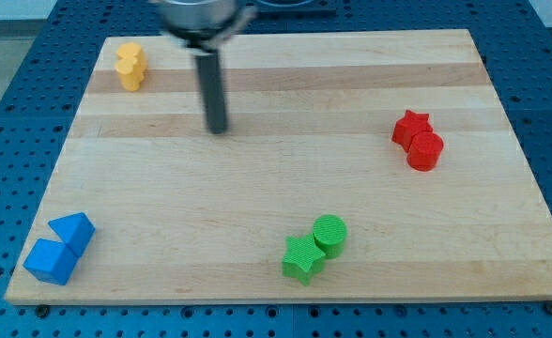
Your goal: Push yellow hexagon slightly right and down
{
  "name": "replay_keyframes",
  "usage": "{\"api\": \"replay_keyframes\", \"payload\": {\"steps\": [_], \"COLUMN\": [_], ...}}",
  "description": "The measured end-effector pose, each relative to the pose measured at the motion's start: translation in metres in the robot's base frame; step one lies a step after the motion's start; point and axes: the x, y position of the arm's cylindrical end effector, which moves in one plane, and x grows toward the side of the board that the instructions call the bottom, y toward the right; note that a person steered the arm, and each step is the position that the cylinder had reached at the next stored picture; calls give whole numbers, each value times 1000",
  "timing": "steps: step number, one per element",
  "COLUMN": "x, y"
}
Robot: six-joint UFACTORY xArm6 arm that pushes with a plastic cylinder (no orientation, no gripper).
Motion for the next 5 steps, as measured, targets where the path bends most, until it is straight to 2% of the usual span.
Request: {"api": "replay_keyframes", "payload": {"steps": [2,4,5], "x": [-38,-51,-115], "y": [-162,-165,-165]}}
